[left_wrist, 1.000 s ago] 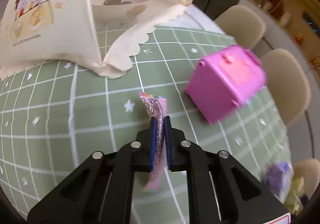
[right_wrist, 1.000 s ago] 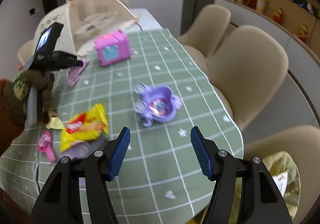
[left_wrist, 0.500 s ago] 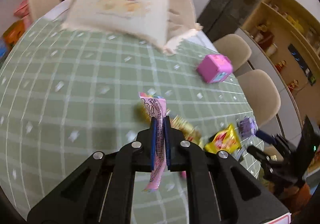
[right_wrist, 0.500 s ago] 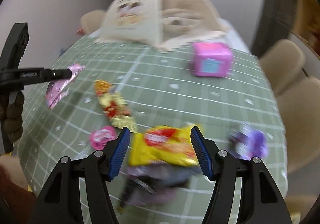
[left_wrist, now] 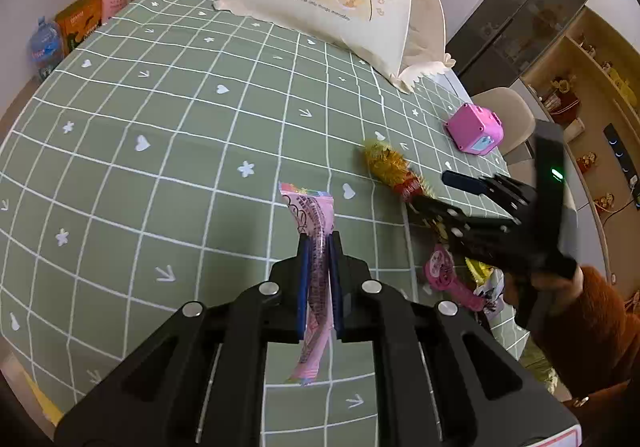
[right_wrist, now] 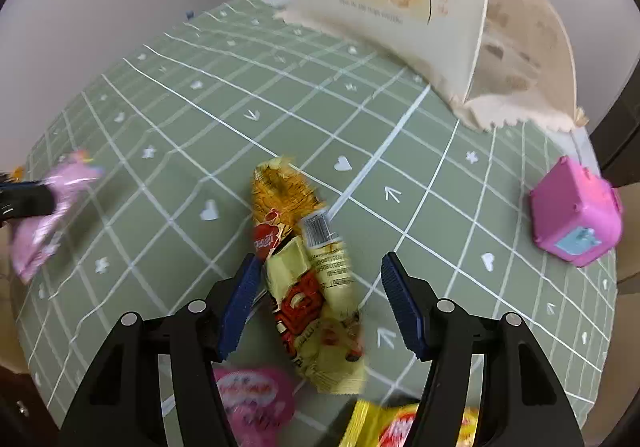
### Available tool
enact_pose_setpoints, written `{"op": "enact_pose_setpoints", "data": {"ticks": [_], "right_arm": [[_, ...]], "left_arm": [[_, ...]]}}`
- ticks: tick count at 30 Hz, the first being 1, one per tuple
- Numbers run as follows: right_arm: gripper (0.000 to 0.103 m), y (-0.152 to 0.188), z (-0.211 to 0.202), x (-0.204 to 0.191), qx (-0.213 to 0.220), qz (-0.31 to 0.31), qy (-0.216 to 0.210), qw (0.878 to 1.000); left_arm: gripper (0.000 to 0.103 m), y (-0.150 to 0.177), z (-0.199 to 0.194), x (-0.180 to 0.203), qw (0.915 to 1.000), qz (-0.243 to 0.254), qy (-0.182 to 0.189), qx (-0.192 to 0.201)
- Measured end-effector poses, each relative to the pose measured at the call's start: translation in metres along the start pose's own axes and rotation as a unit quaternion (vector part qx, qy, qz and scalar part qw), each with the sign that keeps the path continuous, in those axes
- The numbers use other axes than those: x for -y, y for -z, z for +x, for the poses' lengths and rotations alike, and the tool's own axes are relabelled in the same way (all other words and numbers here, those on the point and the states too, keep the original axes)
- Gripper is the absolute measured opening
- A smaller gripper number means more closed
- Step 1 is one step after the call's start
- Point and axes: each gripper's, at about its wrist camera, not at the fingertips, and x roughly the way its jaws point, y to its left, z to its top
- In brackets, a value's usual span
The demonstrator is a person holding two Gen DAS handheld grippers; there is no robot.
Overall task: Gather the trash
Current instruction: 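Grasp a pink candy stick with the left gripper while the right grasps a gold wrapper, then carry both items to the yellow trash bag and open both grippers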
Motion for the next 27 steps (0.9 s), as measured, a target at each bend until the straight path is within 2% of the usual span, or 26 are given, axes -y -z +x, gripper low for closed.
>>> {"op": "enact_pose_setpoints", "data": {"ticks": [2, 3, 6, 12, 17, 22, 27], "right_arm": [[0.056, -0.001, 0.011, 0.006, -0.019, 0.019, -0.020, 0.999], [0.037, 0.000, 0.012, 0.010, -0.025, 0.034, -0.035, 0.999], [0.026, 0.003, -0.005, 0.013, -0.018, 0.061, -0.031, 0.997], [0.025, 0.029, -0.073, 0.019, 0.026, 0.105, -0.008, 0.994], [0.025, 0.059, -0.129, 0.028, 0.055, 0.139, 0.007, 0.989], [0.025, 0.096, -0.181, 0.038, 0.085, 0.174, 0.038, 0.980], [0.025, 0.133, -0.233, 0.044, 0.119, 0.182, 0.081, 0.973]], "left_arm": [[0.008, 0.002, -0.002, 0.001, 1.0000, 0.005, -0.002, 0.002], [0.008, 0.003, -0.002, 0.001, 1.0000, 0.006, -0.001, 0.001], [0.008, 0.003, -0.002, 0.003, 1.0000, 0.009, 0.000, 0.000], [0.008, 0.001, -0.004, 0.029, 0.9992, 0.037, 0.009, 0.008], [0.008, 0.004, -0.018, 0.074, 0.9958, 0.084, 0.021, 0.029], [0.008, 0.011, -0.034, 0.120, 0.9905, 0.124, 0.035, 0.047], [0.008, 0.021, -0.050, 0.167, 0.9838, 0.159, 0.050, 0.066]]}}
